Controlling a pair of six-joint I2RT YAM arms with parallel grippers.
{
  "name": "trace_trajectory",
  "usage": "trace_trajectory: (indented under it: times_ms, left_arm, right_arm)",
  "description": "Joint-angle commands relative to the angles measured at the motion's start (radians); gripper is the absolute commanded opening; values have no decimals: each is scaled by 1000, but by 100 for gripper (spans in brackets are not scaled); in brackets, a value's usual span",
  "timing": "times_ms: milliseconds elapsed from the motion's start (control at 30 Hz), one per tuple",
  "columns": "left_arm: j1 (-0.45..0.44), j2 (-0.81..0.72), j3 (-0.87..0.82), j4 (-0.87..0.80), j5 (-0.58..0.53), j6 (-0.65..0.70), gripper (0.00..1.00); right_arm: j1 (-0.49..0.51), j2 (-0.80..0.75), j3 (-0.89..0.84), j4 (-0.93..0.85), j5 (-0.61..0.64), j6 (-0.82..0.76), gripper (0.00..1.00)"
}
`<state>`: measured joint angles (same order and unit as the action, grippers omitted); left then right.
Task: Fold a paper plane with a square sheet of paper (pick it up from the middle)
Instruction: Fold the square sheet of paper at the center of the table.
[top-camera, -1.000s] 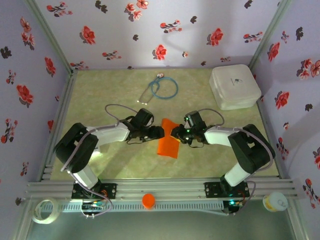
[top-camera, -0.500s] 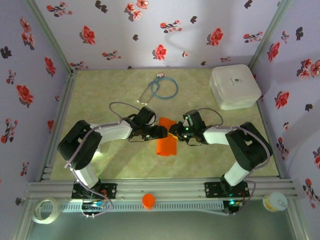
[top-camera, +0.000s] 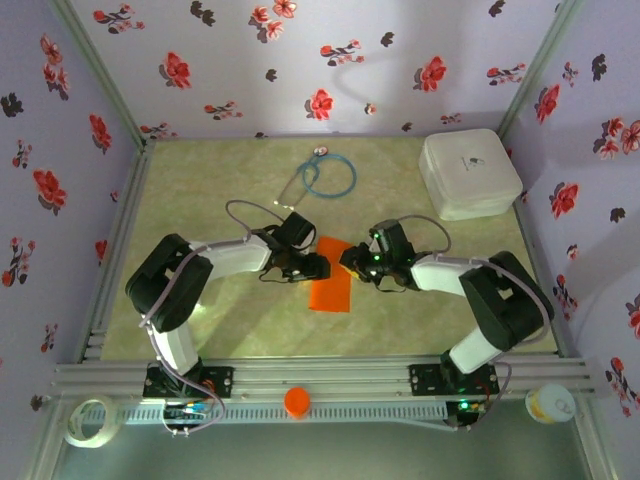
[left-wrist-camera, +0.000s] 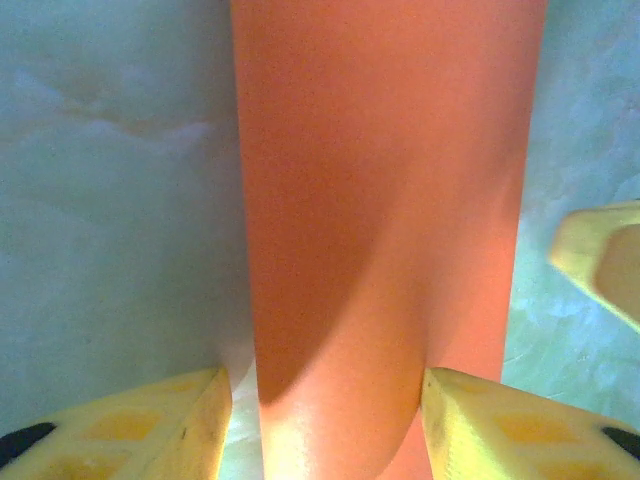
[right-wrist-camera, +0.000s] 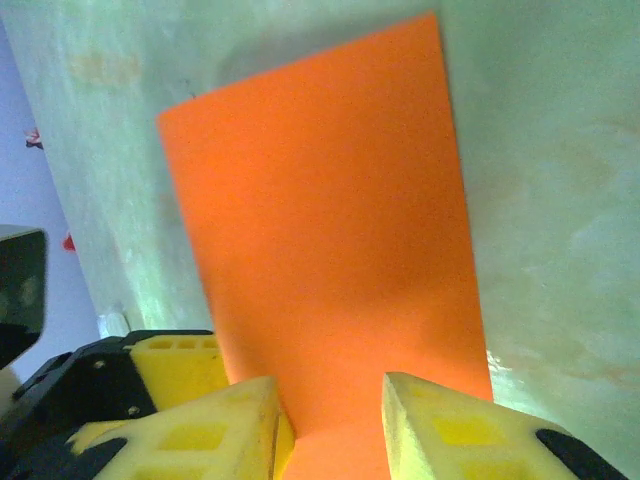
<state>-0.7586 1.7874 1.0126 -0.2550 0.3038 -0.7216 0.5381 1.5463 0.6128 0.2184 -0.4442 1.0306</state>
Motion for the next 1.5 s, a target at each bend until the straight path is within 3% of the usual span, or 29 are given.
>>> trace_trajectory:
  times_ms: [0,733,1467]
  left_arm:
    - [19,-21,-11,-42,-31,25,53]
    - [67,-43,-51,1,46,32,50]
    - [54,-67,-122,158,113,-162,43]
  right_arm:
    - [-18,-78,-14,-96,70,-51,35]
    - [-33,-81,-20,-100,58,-49,35]
    - [-58,-70,-34,-69,18,-61,35]
